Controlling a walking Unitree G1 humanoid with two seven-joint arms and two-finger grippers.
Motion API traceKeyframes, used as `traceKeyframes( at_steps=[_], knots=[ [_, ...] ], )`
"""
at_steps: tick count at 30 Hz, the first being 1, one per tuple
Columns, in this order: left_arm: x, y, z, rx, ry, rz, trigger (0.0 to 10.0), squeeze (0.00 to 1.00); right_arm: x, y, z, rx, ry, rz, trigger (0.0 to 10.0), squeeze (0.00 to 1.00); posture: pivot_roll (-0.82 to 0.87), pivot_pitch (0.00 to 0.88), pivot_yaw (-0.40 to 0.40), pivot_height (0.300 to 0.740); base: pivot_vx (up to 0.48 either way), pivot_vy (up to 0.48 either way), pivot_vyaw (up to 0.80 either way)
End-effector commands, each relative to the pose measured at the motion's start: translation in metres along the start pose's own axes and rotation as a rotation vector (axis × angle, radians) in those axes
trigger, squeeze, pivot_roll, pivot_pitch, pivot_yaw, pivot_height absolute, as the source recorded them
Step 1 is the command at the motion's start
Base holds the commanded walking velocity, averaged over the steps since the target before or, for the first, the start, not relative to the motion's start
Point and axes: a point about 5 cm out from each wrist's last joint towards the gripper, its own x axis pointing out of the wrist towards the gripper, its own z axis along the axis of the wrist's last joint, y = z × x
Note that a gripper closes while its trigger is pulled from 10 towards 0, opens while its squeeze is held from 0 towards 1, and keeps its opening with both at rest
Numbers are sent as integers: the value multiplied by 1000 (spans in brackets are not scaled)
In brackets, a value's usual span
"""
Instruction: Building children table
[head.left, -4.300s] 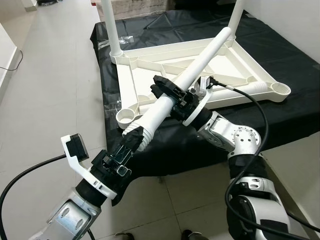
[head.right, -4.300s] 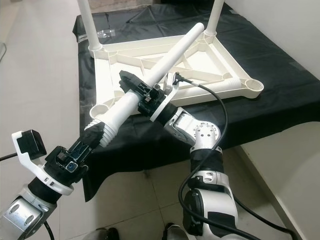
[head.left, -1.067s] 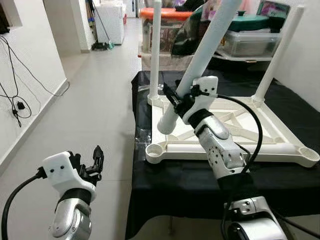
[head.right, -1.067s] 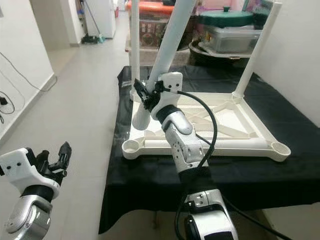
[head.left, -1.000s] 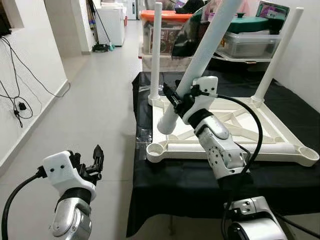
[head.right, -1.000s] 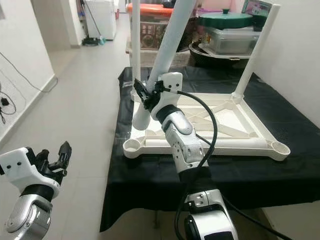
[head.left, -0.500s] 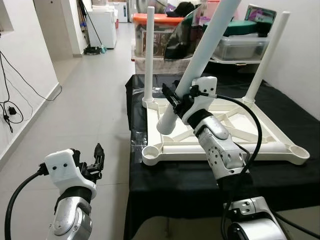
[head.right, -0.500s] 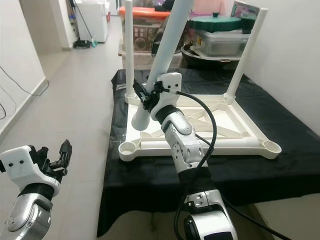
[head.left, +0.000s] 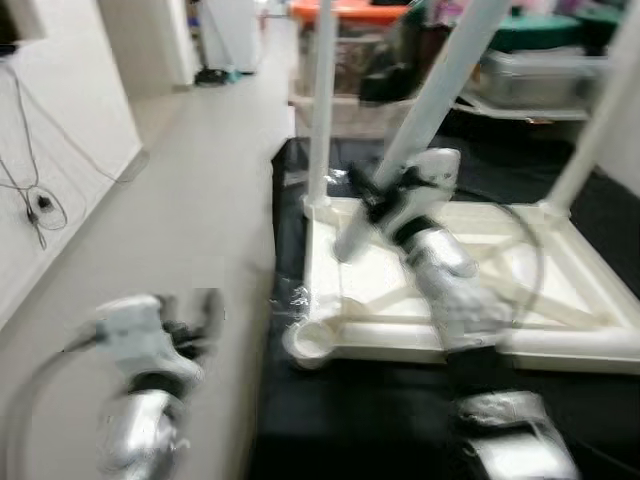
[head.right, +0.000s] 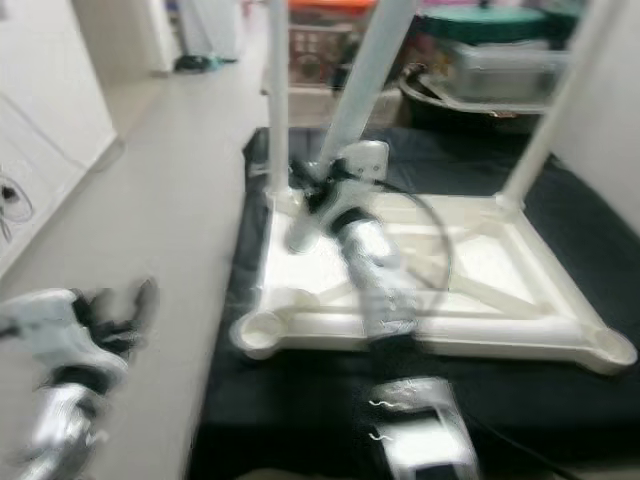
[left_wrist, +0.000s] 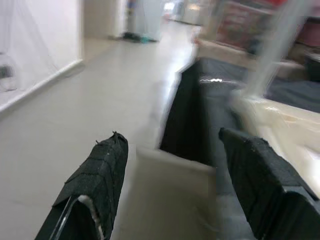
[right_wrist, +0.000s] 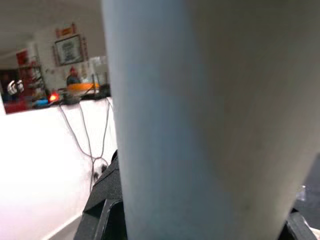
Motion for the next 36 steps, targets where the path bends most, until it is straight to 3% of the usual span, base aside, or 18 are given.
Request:
traceKeyframes(
  at_steps=[1,11,16,24,28,29,36],
  knots=[
    [-1,-6,-3,-5,18,-20,10000,0,-9,-21,6,-23,-19,-74,10000,0,-17,27,-46,740,0,0,0],
    [-3,-6,-5,-7,21,-14,10000,0,-8,-19,7,-7,-20,-43,10000,0,-18,32,-49,740,0,0,0],
    [-5,-9,-8,-5,35,-23,10000,0,-2,-19,8,-41,-2,6,10000,0,-26,43,-52,740,0,0,0],
    [-10,-15,-12,-20,58,-53,10000,0,2,-22,7,-42,10,11,10000,0,-28,61,-51,740,0,0,675],
    [-17,-23,-16,-17,74,-92,10000,0,10,-27,7,1,22,2,10000,0,-29,82,-59,740,0,0,0],
    [-25,-29,-19,-24,93,-116,10000,0,19,-34,13,12,21,9,10000,0,-47,104,-62,740,0,0,0],
    [-33,-29,-20,-12,104,-127,10000,0,27,-35,22,8,-5,53,10000,0,-71,121,-45,740,0,0,0]
  ],
)
